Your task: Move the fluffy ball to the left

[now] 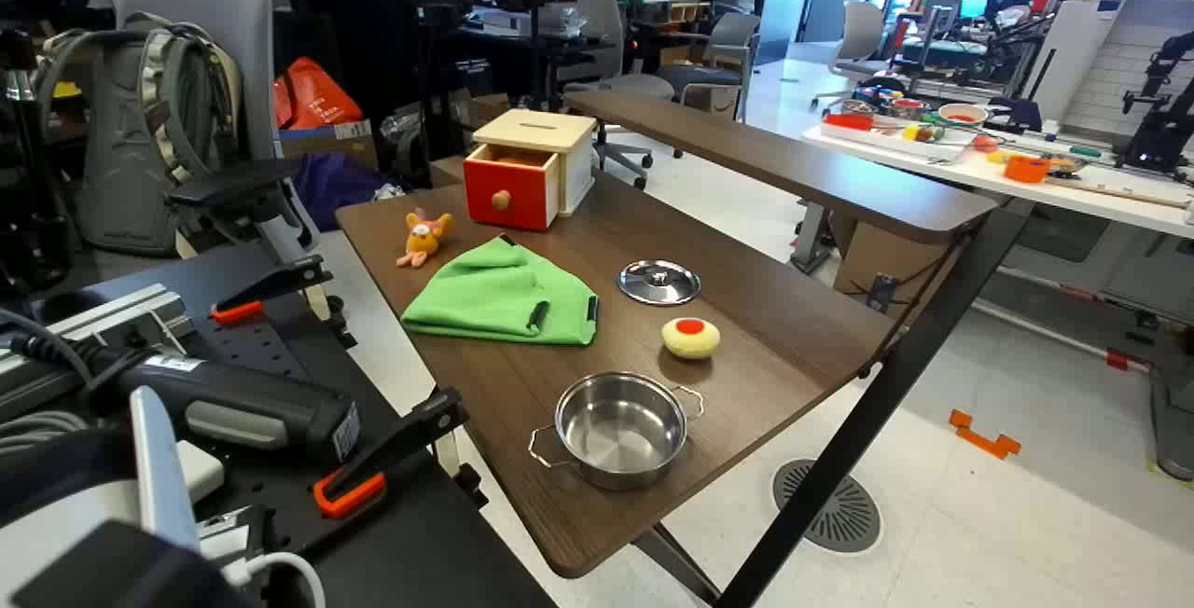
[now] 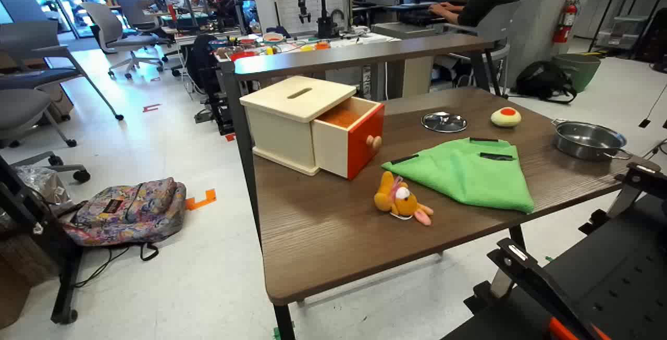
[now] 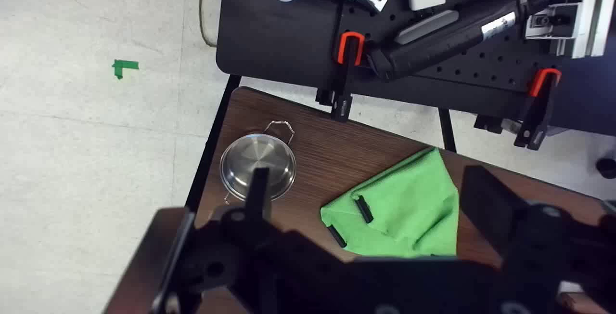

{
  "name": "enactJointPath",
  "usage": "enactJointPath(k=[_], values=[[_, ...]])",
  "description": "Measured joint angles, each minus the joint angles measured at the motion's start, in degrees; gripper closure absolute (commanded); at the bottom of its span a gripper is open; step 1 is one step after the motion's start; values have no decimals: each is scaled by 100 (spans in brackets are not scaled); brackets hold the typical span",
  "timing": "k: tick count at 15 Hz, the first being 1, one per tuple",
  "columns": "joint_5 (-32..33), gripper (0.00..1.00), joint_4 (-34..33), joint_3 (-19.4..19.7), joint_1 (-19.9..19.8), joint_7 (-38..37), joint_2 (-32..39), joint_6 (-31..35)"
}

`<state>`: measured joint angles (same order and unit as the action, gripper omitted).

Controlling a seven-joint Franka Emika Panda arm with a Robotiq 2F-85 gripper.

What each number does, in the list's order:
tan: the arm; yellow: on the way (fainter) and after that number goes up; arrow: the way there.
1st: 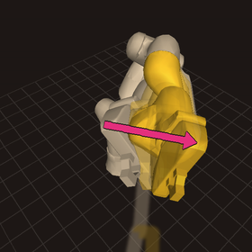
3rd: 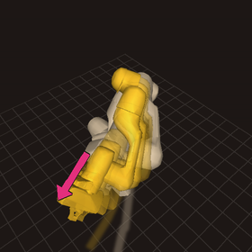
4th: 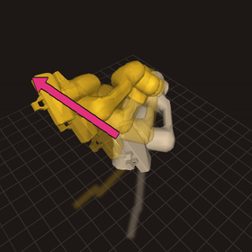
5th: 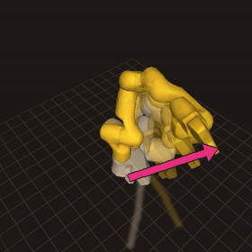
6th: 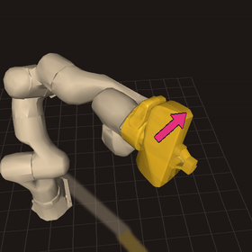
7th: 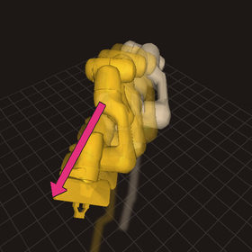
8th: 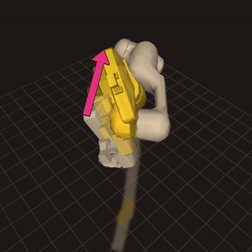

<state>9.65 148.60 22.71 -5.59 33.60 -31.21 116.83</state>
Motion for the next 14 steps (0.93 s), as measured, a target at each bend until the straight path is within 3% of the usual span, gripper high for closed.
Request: enactJointPath(k=[4, 8, 14], values=[[-88, 0, 1, -56, -1, 0, 3, 22], [-624, 0, -14, -259, 90, -79, 116, 501], [-1166, 0, -569, -695, 474, -706, 1246, 1279]])
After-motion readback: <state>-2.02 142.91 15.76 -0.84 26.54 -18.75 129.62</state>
